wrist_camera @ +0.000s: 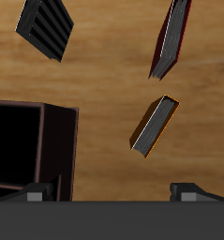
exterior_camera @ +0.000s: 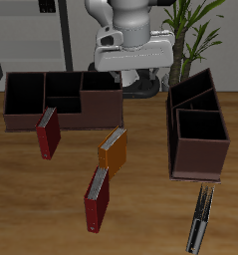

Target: Place the left red book into the back desk caddy's left compartment

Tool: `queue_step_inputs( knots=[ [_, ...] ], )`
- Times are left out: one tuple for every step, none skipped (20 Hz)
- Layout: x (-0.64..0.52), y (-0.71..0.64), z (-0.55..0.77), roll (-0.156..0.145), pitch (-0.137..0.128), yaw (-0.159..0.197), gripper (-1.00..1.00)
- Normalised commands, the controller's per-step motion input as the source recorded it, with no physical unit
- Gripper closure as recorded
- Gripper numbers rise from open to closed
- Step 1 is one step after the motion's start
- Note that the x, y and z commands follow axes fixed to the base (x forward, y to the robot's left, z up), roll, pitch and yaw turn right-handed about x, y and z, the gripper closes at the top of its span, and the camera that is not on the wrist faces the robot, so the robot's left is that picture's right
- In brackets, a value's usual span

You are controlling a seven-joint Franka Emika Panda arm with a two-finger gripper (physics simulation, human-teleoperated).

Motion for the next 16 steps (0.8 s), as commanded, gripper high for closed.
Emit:
queue_step_inputs(
  knots=[
    [0.06,0.03,0.00,0.000,0.000,0.000,-1.00],
    [0.13,-0.23,0.12,-0.190,-0.045,-0.051,-1.00],
    [0.15,0.05,0.02,0.050,0.039,-0.032,-1.00],
    [0.06,0.04,0.01,0.012,0.003,0.019,-1.00],
    [0.04,-0.11,0.14,-0.071,-0.057,0.027,-1.00],
    [0.11,0.04,0.05,-0.014,-0.010,0.037,-1.00],
    [0.19,-0.09,0.10,-0.095,-0.028,0.036,-1.00],
    [0.25,-0.13,0.10,-0.155,-0.070,0.112,-1.00],
    [0.28,-0.15,0.08,-0.068,-0.002,-0.037,-1.00],
    [0.27,-0.11,0.04,-0.015,0.045,-0.076,-1.00],
    [0.29,-0.14,0.06,-0.056,-0.026,-0.007,-1.00],
    [0.00,0.00,0.00,0.000,0.000,0.000,-1.00],
    [0.59,-0.24,0.14,-0.054,-0.034,-0.074,-1.00],
    [0.38,-0.27,0.03,-0.057,0.016,-0.068,-1.00],
    [0.37,-0.16,0.03,-0.072,-0.036,-0.030,-1.00],
    [0.43,-0.15,-0.04,-0.014,-0.001,-0.007,-1.00]
  ],
)
